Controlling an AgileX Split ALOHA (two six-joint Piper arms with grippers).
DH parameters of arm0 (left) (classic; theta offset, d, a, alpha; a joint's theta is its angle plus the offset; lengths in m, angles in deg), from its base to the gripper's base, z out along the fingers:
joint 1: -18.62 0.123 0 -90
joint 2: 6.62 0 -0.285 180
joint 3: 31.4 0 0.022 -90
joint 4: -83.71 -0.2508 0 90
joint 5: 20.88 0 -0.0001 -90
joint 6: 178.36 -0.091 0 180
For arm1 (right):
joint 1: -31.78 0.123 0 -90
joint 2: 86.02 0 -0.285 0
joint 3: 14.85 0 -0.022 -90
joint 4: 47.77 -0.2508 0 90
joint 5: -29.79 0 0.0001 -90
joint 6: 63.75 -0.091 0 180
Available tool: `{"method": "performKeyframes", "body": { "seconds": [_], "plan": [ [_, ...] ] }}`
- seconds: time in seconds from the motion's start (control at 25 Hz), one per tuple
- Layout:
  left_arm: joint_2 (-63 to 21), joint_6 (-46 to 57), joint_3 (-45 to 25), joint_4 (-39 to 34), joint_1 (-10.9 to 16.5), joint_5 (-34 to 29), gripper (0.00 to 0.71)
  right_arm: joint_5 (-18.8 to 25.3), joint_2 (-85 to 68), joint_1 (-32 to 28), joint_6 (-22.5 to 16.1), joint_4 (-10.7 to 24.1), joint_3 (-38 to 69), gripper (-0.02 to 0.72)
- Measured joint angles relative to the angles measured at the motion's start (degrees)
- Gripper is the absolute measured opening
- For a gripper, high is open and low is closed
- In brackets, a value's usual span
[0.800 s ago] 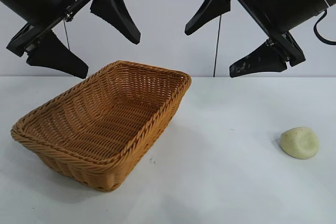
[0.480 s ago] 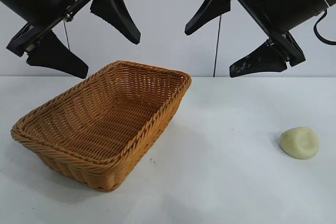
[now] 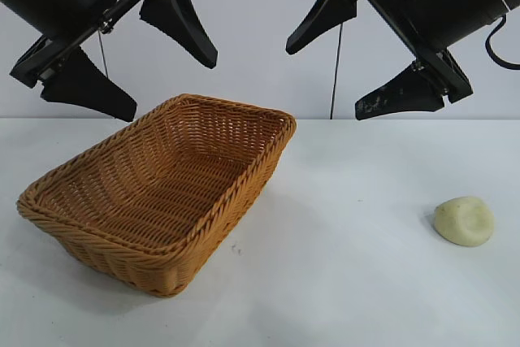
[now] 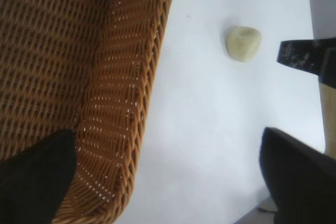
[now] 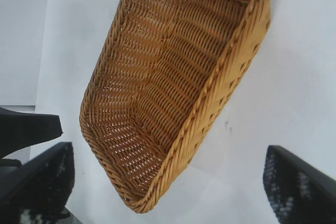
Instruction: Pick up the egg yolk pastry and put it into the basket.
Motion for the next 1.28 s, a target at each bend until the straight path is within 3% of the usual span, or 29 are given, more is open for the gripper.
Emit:
{"method": "performKeyframes", "body": {
  "seconds": [0.56, 0.76, 1.08, 1.28],
  "plan": [
    [-1.53, 6.81, 0.00, -2.45, 0.55, -0.40, 0.678, 0.00, 0.00, 0.00, 0.00, 0.00, 0.00, 0.695],
    [-8.57, 22.30, 0.00, -12.93, -0.36, -2.36, 0.678, -0.06, 0.00, 0.00, 0.00, 0.00, 0.00, 0.695],
    [-11.85, 53.02, -0.74, -32.77, -8.90, -6.86, 0.678, -0.06, 0.00, 0.00, 0.00, 0.00, 0.00, 0.695],
    [-11.85, 70.38, -5.36, -41.77, -9.25, -7.41, 0.678, 0.00, 0.00, 0.00, 0.00, 0.05, 0.00, 0.695]
  ]
}}
